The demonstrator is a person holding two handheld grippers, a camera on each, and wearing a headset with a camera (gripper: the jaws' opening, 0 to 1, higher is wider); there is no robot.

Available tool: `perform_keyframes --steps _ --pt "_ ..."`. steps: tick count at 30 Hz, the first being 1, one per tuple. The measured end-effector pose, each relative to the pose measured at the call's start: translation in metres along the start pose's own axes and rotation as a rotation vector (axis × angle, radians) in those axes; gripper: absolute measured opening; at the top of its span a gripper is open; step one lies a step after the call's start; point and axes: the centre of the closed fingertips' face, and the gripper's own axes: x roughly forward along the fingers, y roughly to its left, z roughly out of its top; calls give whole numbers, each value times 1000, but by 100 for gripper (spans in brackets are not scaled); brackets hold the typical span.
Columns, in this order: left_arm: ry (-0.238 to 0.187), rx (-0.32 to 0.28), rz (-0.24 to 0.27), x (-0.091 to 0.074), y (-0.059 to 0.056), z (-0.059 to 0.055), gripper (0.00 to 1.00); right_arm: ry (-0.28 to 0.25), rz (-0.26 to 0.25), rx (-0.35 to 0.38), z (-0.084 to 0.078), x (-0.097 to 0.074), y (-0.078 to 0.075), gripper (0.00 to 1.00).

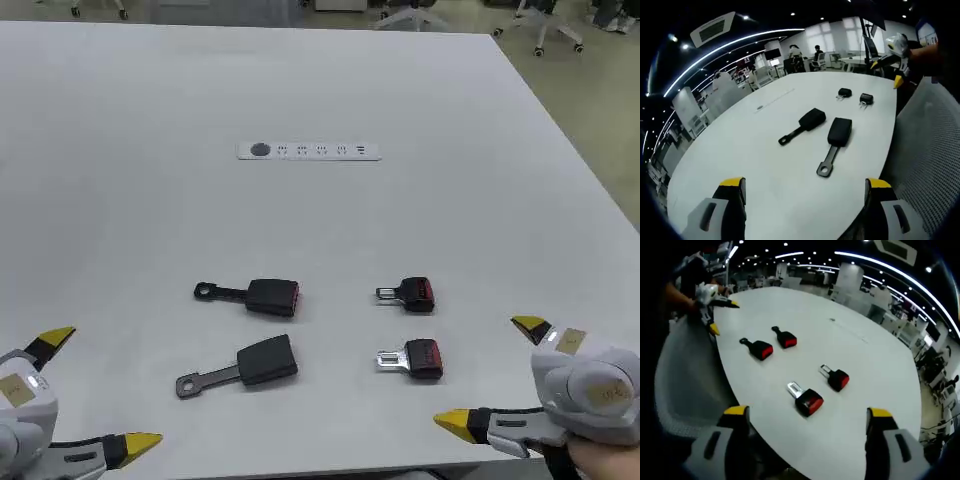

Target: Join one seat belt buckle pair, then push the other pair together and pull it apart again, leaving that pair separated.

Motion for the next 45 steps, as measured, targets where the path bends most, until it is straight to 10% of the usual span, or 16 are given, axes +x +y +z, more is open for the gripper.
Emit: perform_keyframes --steps 45 --pt "8 -37 -31 4 -1 -9 99 -21 6 -24 15 5 1 100"
